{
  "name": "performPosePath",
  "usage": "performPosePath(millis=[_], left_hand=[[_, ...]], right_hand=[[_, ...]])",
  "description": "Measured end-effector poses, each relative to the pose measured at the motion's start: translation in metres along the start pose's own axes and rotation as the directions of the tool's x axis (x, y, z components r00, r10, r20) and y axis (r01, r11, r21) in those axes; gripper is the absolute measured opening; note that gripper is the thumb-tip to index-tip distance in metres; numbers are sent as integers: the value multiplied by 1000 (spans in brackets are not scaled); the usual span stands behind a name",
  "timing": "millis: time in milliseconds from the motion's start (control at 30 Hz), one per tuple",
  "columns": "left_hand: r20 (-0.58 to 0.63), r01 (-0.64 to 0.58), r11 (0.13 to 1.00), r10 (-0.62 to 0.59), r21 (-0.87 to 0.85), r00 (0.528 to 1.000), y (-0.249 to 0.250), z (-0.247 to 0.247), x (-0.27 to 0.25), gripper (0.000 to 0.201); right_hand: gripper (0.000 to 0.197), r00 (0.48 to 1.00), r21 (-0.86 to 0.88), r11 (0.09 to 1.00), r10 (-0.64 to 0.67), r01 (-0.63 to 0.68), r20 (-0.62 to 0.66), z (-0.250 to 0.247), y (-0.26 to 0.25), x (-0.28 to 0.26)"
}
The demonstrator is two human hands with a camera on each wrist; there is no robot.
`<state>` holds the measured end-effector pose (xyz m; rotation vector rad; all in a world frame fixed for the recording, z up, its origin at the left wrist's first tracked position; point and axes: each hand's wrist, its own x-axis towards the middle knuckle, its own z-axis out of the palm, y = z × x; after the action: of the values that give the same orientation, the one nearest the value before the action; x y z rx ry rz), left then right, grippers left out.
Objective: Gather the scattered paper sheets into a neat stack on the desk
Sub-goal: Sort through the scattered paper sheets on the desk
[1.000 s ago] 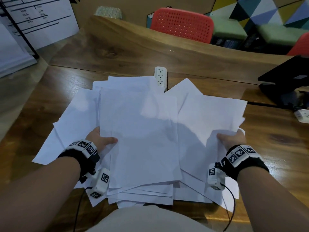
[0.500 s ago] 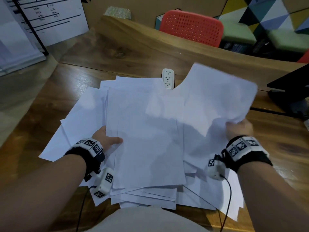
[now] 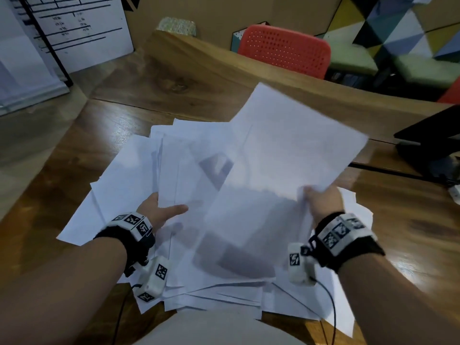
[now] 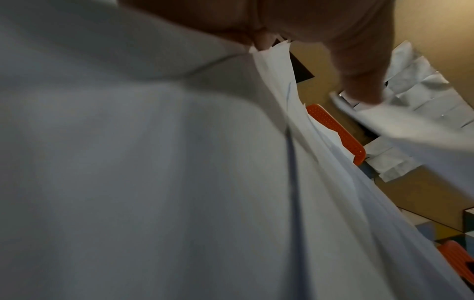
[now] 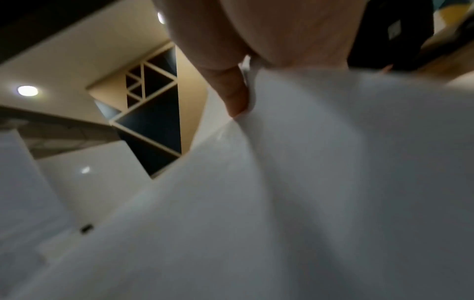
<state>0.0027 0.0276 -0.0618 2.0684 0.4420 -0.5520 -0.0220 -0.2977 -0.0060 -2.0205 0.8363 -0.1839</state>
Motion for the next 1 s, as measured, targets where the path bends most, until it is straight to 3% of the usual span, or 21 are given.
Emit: performPosePath(millis=[67, 100, 167, 200, 233, 267, 333, 400, 433, 500, 567, 633, 667, 767, 833, 933, 1000], left_hand=[[-8, -11, 1000, 11, -20, 1000, 1, 1, -1, 84], [-25, 15, 1000, -15, 4, 1000, 1, 2, 1, 82], [-66, 57, 997, -53, 56, 996, -2, 4, 7, 60], [-80, 50, 997, -45, 62, 996, -1, 4, 8, 45], [-100, 47, 998, -42, 52, 994, -2, 4, 10, 43], [-114, 51, 997, -45, 53, 993, -2, 4, 9, 47], [-115, 63, 997, -57, 50, 992, -4, 4, 10, 45], [-117, 73, 995, -65, 61, 991, -2, 3, 8, 40], [-116, 66, 996, -58, 62, 992, -2, 4, 7, 37], [-84, 46, 997, -40, 69, 996, -1, 3, 7, 33], [-62, -17, 997, 22, 81, 998, 2, 1, 2, 36], [-32, -55, 997, 56, 52, 998, 1, 1, 0, 25], [-27, -67, 997, 68, 22, 997, 3, 1, -2, 20], [-69, -41, 999, 39, -25, 997, 0, 3, -1, 33], [-79, -17, 1000, 16, -8, 997, 0, 3, 1, 39], [-34, -25, 1000, 25, 1, 999, 2, 3, 0, 44], [-29, -17, 999, 16, -33, 999, 1, 2, 0, 47]], right_hand=[[40, 975, 58, 998, 15, -28, 221, 20, 20, -18], [52, 932, 55, 998, 13, -35, 361, 27, 26, -26], [69, 785, -66, 998, 39, 2, 618, 33, 34, -39], [73, 719, -152, 988, 84, 31, 690, 32, 36, -40], [76, 677, -248, 966, 130, 79, 724, 29, 36, -40], [75, 674, -346, 930, 175, 127, 717, 26, 35, -38], [61, 746, -529, 831, 240, 172, 621, 16, 32, -28], [30, 865, -634, 751, 183, 183, 467, 4, 24, -16], [16, 918, -629, 756, 97, 183, 383, -3, 19, -11], [11, 968, -520, 840, -26, 156, 249, -12, 8, -3], [7, 971, -405, 904, -43, 139, 235, -9, -2, 5], [12, 951, -385, 916, 10, 115, 308, 3, -8, 9], [11, 935, -413, 904, 42, 114, 351, 12, -7, 12], [9, 858, -596, 773, 137, 220, 495, 33, -5, 10], [8, 871, -625, 754, 153, 202, 467, 42, -2, 5], [30, 951, -537, 839, 93, 83, 294, 49, 10, -6], [28, 946, -508, 857, 85, 91, 313, 54, 18, -16]])
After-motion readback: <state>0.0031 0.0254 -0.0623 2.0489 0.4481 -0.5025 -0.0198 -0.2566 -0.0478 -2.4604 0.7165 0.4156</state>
